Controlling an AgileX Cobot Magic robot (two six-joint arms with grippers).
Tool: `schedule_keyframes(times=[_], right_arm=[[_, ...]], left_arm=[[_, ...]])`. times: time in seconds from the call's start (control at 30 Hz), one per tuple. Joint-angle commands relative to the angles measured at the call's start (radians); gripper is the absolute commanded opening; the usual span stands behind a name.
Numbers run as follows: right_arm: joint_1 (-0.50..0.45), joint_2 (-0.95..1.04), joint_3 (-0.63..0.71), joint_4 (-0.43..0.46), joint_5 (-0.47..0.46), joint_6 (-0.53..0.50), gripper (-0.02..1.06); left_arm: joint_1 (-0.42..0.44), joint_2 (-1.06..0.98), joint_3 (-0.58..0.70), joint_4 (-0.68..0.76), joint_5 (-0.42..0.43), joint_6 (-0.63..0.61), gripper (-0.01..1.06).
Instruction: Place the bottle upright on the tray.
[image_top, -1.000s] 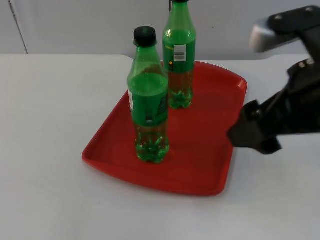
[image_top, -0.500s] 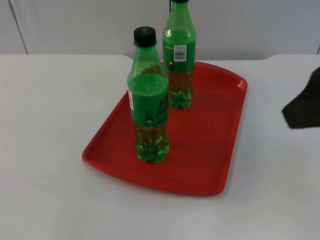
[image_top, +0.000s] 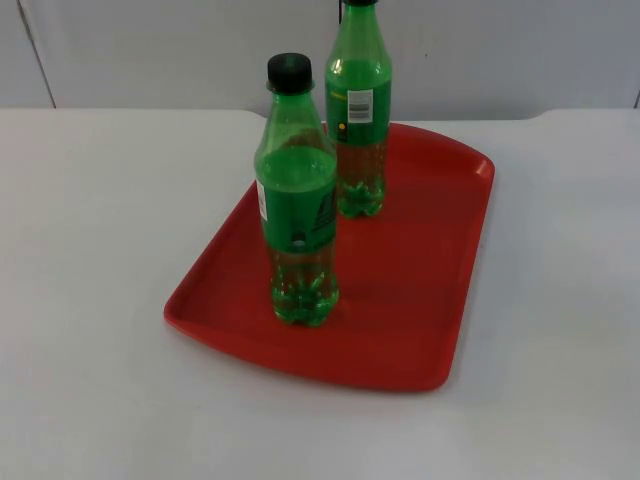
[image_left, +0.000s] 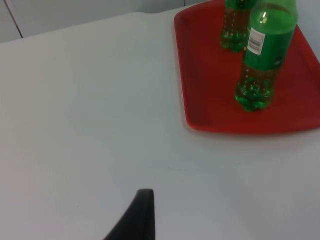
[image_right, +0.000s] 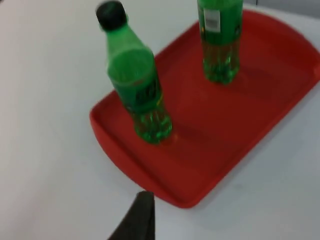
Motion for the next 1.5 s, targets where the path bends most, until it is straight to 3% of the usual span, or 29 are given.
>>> schedule_keyframes(times=[0.0,0.13,0.27,0.43,0.67,1.03,1.47], right_arm=[[-0.003,-0.029,0.004,0.003,0.004,-0.029,0.92],[-0.003,-0.067,0.004,0.026,0.013,-0.077,0.92],[-0.003,-0.126,0.004,0.117,0.048,-0.205,0.92],[-0.003,-0.211,0.004,0.183,0.056,-0.289,0.92],[-0.003,-0.343,0.004,0.192,0.069,-0.326,0.92],[-0.003,-0.515,0.004,0.196,0.267,-0.412,0.92],[-0.003,-0.659,0.083,0.224,0.332,-0.439,0.92]], left_arm=[[0.001,-0.005,0.003,-0.001,-0.001,-0.005,1.05],[0.001,-0.005,0.003,-0.001,-0.001,-0.005,1.05],[0.001,-0.005,0.003,-0.001,-0.001,-0.005,1.05],[0.001,-0.005,0.003,-0.001,-0.001,-0.005,1.05],[0.001,-0.005,0.003,-0.001,-0.001,-0.005,1.05],[0.001,-0.005,0.003,-0.001,-0.001,-0.005,1.05],[0.001,-0.005,0.003,-0.001,-0.001,-0.005,1.05]])
